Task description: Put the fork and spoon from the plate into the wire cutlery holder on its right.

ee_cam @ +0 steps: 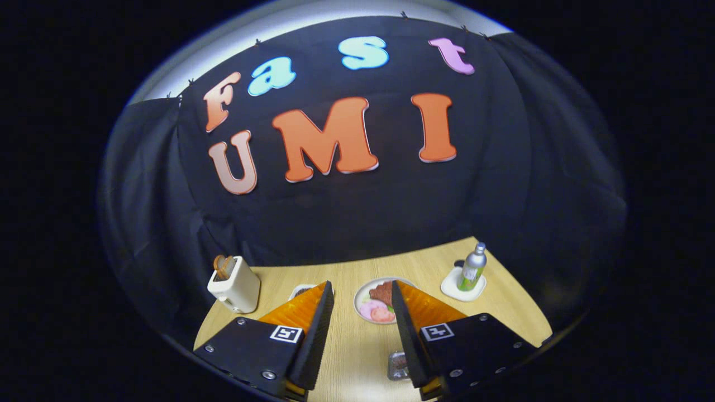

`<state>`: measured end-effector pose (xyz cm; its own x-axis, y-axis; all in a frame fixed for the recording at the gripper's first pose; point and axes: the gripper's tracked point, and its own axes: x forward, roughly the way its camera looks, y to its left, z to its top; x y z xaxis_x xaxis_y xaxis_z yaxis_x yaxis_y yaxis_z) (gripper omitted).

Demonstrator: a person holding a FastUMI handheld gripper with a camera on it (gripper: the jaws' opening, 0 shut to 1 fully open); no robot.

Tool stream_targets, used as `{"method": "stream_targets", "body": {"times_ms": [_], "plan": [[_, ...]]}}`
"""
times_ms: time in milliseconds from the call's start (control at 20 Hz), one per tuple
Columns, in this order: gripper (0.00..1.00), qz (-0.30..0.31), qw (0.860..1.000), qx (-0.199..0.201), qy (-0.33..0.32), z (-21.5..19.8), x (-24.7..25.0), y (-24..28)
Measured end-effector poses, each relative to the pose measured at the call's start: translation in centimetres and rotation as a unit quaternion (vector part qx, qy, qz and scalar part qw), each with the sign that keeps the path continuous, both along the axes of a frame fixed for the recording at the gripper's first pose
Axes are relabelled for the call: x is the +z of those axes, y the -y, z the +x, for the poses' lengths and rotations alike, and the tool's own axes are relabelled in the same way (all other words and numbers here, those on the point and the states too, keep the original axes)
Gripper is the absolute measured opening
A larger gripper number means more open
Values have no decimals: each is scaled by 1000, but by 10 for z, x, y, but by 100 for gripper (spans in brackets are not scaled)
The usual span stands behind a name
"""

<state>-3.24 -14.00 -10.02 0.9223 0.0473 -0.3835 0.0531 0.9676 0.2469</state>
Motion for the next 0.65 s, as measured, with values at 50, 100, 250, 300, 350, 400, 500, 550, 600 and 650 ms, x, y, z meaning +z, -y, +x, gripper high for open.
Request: {"method": "stream_targets", "body": {"times_ms": [50, 100, 250, 300, 350, 400, 500, 550, 600, 650], "plan": [[64, -9, 1000, -8, 23, 6, 13, 2], [66, -12, 999, -16, 48, 10, 30, 1], [77, -12, 992, -34, 120, 17, 71, 1], [82, -18, 989, -39, 145, 18, 84, 2], [84, -25, 985, -41, 164, 19, 94, 1], [87, -33, 982, -42, 180, 19, 104, 0], [92, -51, 977, -44, 203, 19, 113, -5], [94, -59, 975, -45, 210, 19, 116, -8], [97, -64, 974, -45, 213, 18, 116, -10], [97, -69, 973, -43, 217, 18, 117, -13]]}}
